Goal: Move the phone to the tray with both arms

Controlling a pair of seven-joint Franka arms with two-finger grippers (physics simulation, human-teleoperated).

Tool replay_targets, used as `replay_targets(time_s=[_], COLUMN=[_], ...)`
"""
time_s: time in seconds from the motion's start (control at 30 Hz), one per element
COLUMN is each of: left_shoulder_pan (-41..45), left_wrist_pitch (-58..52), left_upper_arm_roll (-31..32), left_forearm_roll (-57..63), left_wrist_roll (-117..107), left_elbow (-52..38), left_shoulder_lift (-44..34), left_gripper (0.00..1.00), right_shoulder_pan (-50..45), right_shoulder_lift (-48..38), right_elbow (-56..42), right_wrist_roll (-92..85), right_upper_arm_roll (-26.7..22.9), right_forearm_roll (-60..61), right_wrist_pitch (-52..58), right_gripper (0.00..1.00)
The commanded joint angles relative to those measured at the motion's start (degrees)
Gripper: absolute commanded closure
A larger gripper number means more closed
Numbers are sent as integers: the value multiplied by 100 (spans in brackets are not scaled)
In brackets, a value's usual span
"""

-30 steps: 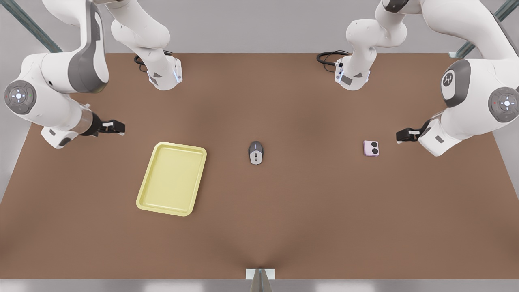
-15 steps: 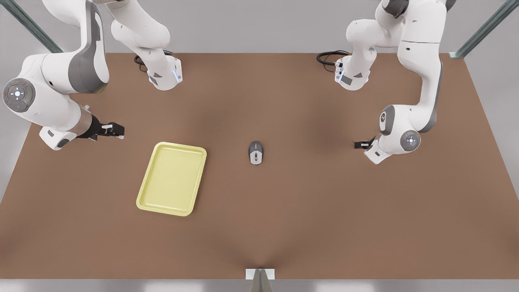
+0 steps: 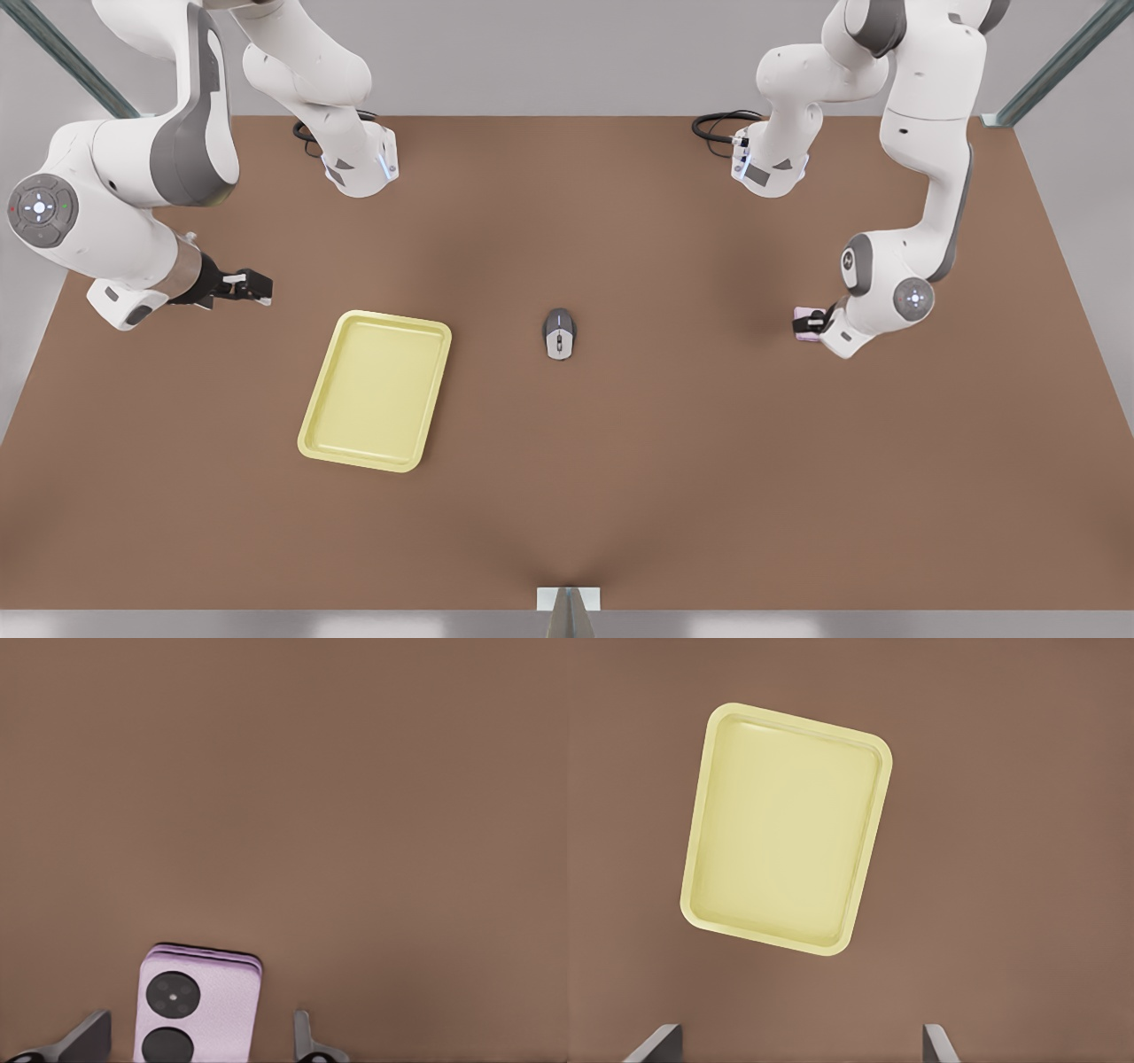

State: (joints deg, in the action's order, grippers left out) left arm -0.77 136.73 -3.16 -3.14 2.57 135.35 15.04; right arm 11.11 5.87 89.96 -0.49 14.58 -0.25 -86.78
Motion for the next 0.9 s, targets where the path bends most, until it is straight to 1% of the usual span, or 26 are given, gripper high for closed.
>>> replay_targets(time_s=[0.0,0.17,0.3,0.73,0.77,0.8,0.83,0.87], left_shoulder_pan=[-11,-11,-11,-11,-11,-11,-11,-11], left_wrist_pitch=[214,214,442,566,566,583,583,583], left_upper_arm_roll=[-1,-1,-1,-1,-1,-1,-1,-1], left_forearm_roll=[24,130,147,139,139,139,130,130], left_wrist_roll=[508,904,904,886,877,851,851,851], left_elbow=[44,149,149,141,141,141,132,132], left_shoulder_lift=[-1,60,332,500,500,500,508,508], left_gripper=[0,0,0,0,1,13,15,15], right_shoulder_pan=[5,14,5,-4,-4,-4,-4,-4], right_shoulder_lift=[-7,-7,2,11,11,11,11,11], right_elbow=[-5,-22,-14,-5,-5,-5,4,4], right_wrist_roll=[-30,-39,-39,-31,-31,-31,-39,-39], right_upper_arm_roll=[10,1,1,1,1,1,1,1], right_forearm_roll=[-1,8,8,-1,8,-1,-1,-1], right_wrist_pitch=[12,30,4,-5,-5,-5,-5,-14], right_gripper=[0,0,0,0,0,0,0,0])
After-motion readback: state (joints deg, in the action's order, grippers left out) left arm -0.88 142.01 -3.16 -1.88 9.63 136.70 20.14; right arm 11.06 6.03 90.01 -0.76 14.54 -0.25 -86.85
